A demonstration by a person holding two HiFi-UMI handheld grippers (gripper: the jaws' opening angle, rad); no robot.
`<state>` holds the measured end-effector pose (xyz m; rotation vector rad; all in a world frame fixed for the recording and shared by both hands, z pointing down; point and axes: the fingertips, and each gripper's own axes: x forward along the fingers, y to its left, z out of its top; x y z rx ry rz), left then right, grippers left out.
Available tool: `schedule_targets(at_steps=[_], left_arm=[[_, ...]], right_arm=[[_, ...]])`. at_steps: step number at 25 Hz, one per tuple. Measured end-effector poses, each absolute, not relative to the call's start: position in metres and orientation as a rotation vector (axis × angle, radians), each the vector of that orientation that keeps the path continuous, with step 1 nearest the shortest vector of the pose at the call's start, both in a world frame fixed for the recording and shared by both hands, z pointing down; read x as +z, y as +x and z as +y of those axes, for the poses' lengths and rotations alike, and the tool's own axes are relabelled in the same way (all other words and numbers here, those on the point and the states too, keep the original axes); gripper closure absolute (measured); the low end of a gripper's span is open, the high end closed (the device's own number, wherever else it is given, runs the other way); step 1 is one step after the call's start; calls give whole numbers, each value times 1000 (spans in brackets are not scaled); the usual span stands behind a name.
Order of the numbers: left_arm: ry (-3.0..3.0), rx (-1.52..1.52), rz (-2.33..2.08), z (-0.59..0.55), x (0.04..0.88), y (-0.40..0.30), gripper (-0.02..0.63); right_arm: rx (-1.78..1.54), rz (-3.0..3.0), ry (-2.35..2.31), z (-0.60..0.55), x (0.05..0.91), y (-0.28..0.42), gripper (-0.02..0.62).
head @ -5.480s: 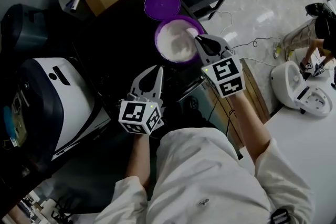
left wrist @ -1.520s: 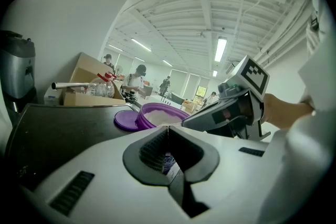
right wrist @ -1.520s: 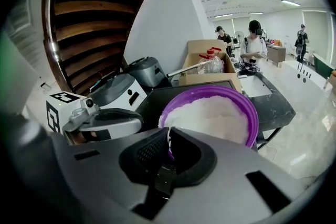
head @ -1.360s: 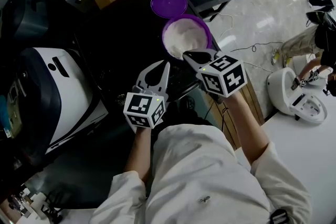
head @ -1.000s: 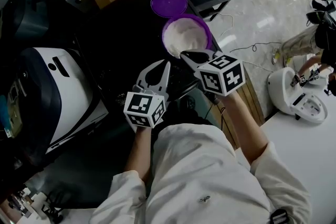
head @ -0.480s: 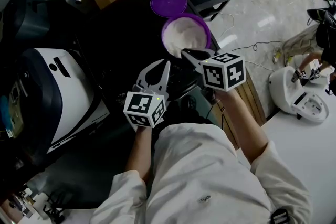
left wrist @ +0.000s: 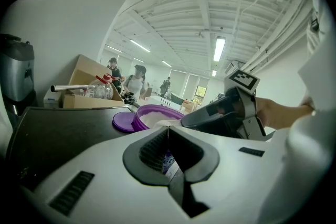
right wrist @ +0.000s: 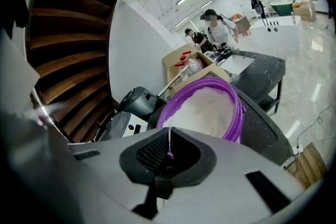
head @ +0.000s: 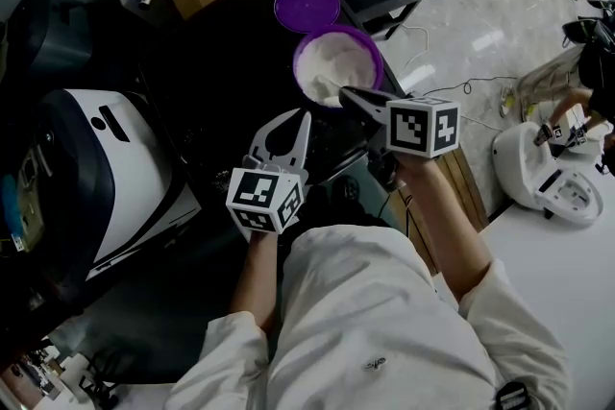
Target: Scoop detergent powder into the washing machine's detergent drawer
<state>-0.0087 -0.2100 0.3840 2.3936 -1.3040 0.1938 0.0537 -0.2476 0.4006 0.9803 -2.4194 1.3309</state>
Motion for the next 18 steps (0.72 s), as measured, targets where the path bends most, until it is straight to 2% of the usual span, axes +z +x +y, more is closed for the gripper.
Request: schedule_targets(at_steps=[18], left_arm=[[2384,206,-1401,-190,369,-3,586]], right_arm=[[1734,-2522,1026,-252,384,82,581]])
